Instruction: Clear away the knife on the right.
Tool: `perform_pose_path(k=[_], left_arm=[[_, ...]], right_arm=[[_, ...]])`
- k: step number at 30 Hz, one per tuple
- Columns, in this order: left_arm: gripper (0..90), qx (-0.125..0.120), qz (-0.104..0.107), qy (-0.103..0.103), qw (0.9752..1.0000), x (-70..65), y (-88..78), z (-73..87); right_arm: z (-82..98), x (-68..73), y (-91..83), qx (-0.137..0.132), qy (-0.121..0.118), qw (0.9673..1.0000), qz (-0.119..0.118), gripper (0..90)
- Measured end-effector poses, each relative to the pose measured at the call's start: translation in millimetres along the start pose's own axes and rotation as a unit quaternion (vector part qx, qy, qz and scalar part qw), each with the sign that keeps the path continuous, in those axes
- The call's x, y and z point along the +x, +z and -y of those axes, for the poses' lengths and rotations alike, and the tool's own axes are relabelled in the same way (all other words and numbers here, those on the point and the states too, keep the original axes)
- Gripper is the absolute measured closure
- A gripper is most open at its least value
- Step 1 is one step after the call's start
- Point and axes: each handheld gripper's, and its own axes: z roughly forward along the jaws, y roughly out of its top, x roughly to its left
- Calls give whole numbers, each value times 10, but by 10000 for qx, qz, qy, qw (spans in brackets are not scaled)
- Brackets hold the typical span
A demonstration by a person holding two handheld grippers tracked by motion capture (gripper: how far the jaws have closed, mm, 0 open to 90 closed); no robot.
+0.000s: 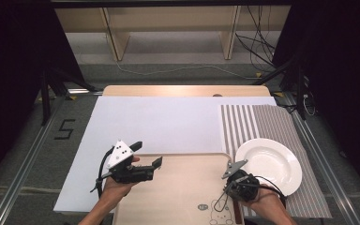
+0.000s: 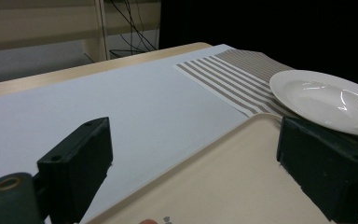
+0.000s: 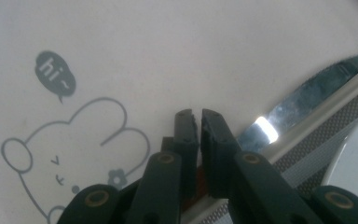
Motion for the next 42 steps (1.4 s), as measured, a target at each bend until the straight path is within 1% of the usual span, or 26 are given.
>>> perform_pose_path(k=[4, 6, 7, 9, 10, 12, 13, 14, 16, 17, 18, 19, 20, 25, 27, 30, 32, 33, 34, 35, 36, 37, 38, 39, 41, 42], left_arm=[[104, 6, -1, 6, 10000, 0, 1, 0], [104, 7, 0, 3, 10000, 1, 1, 0], [104, 7, 0, 3, 10000, 1, 1, 0], [104, 8, 2, 7, 10000, -1, 2, 1], [104, 8, 5, 9, 10000, -2, 3, 1], [104, 12, 4, 9, 10000, -2, 5, 2], [104, 12, 4, 9, 10000, -2, 5, 2], [104, 11, 5, 3, 10000, -1, 6, 2], [104, 12, 11, 3, 10000, 0, 6, 2], [104, 12, 14, -2, 10000, 1, 7, 3], [104, 15, 18, -6, 10000, 3, 7, 3], [104, 15, 18, -6, 10000, 3, 7, 3], [104, 16, 21, -9, 10000, 3, 8, 3], [104, 34, 37, -9, 10000, 4, 12, 5], [104, 35, 41, -18, 10000, 0, 10, 4], [104, 42, 64, -15, 10000, -8, 11, 4], [104, 76, 85, 10, 9999, -9, 12, 6], [104, 76, 85, 10, 9999, -9, 12, 6], [104, 75, 91, 7, 9999, -10, 14, 6], [104, 82, 102, 3, 9999, -10, 14, 6], [104, 95, 113, 1, 9999, -10, 15, 7], [104, 95, 113, 1, 9999, -10, 15, 7], [104, 97, 124, -2, 9999, -11, 22, 7], [104, 97, 124, -2, 9999, -11, 22, 7], [104, 114, 128, 5, 9999, -13, 26, 9], [104, 112, 132, 3, 9998, -15, 28, 9]], right_arm=[[-18, -16, -74, -298, 47, 9994, 184, 829], [-25, -35, -131, -612, 125, 9978, 207, 765], [-25, -35, -131, -612, 125, 9978, 207, 765], [-35, -49, -164, -787, 224, 9964, 215, 701], [-42, -69, -191, -901, 360, 9950, 256, 611], [-42, -90, -206, -964, 499, 9937, 293, 562], [-42, -90, -206, -964, 499, 9937, 293, 562], [-36, -119, -229, -1098, 659, 9913, 296, 494], [-34, -132, -238, -1154, 714, 9904, 271, 476], [-31, -146, -251, -1251, 784, 9887, 266, 456], [-25, -170, -291, -1502, 896, 9843, 243, 424], [-25, -170, -291, -1502, 896, 9843, 243, 424], [-23, -175, -308, -1598, 927, 9825, 245, 414], [6, -217, -414, -2194, 1157, 9686, 159, 382], [18, -228, -437, -2327, 1166, 9654, 172, 373], [28, -225, -464, -2458, 1128, 9625, 232, 352], [36, -229, -482, -2609, 1109, 9587, 209, 324], [36, -229, -482, -2609, 1109, 9587, 209, 324], [40, -227, -490, -2693, 1074, 9568, 206, 305], [40, -227, -490, -2693, 1074, 9568, 206, 305], [43, -225, -501, -2767, 1060, 9549, 200, 283], [43, -225, -501, -2767, 1060, 9549, 200, 283], [48, -226, -514, -2860, 1046, 9523, 177, 264], [48, -226, -514, -2860, 1046, 9523, 177, 264], [55, -227, -527, -2922, 1034, 9505, 218, 242], [61, -237, -539, -2994, 1031, 9483, 200, 223]])
